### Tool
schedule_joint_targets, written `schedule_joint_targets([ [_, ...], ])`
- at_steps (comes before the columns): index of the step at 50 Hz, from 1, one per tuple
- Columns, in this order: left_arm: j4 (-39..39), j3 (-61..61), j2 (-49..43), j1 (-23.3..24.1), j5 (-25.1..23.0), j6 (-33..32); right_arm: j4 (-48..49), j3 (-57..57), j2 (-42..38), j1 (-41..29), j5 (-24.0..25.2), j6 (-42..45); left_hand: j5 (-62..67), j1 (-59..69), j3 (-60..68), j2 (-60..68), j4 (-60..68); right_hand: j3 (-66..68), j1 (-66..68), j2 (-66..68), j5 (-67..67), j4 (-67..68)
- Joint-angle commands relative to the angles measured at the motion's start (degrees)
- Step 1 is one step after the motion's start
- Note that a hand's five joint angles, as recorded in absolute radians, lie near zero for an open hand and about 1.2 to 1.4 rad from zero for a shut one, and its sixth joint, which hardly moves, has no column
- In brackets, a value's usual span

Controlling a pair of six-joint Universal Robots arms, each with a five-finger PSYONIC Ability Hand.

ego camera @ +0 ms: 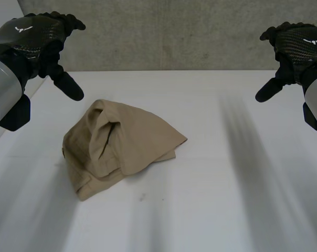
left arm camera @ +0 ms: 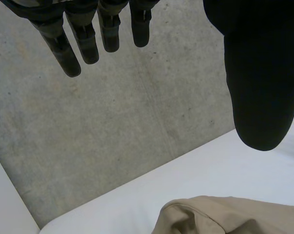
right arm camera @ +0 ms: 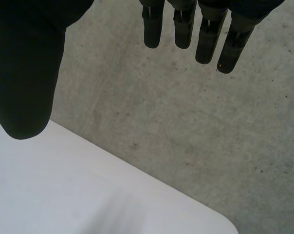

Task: Fold the shorts.

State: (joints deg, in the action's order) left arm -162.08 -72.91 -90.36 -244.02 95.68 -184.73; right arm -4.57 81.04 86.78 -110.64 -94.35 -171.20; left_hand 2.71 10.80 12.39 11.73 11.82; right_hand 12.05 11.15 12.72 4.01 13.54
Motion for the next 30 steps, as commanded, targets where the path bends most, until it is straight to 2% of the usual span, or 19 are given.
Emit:
schedule_joint_targets([
  [1, -0.16, -0.31, -0.26, -1.63, -0.14, 0.51, 0.44, 0.35, 0.14, -0.1, 0.57, -0.01, -2.71, -0.8, -2.39, -1.73, -1.82, -2.05, -1.15, -2.72, -4.01, -3.54],
  [6, -4.46, -0.31, -3.24, -4.53, -0.23, -0.1, 0.61, 0.35, 0.14, -0.1, 0.57, 0.6, -2.71, -0.8, -2.39, -1.73, -1.82, -2.05, -1.15, -2.72, -4.01, -3.54],
  [10, -8.33, 0.48, -9.65, -6.72, -0.23, -2.3, 0.7, 0.44, 0.06, -0.01, 0.66, 0.69, -1.5, 0.42, -1.17, -0.51, -0.6, -2.05, -1.15, -2.72, -4.01, -3.54],
  [15, -8.87, 2.24, -19.92, -11.2, -0.32, -11.07, 0.7, 0.7, -0.12, -0.01, 0.75, 1.13, 2.36, 4.28, 2.69, 3.35, 3.26, -2.05, -1.15, -2.72, -4.01, -3.54],
  [19, -8.87, 3.29, -26.25, -10.77, -0.58, -14.16, 0.79, 1.23, -0.21, -0.01, 0.84, 2.71, 3.89, 5.81, 4.21, 4.88, 4.79, -2.05, -1.15, -2.72, -4.01, -3.54],
  [26, -8.95, 4.18, -31.89, -11.21, -1.55, -14.08, 0.97, 2.02, -0.38, -0.19, 0.75, 4.65, 4.23, 6.14, 4.55, 5.21, 5.12, -2.05, -1.15, -2.72, -4.01, -3.54],
  [30, -9.31, 4.61, -35.84, -11.3, -1.46, -13.82, 1.14, 2.2, -0.56, -0.19, 0.84, 4.73, 11.95, 13.86, 12.27, 12.93, 12.84, -2.05, -1.15, -2.72, -4.01, -3.54],
])
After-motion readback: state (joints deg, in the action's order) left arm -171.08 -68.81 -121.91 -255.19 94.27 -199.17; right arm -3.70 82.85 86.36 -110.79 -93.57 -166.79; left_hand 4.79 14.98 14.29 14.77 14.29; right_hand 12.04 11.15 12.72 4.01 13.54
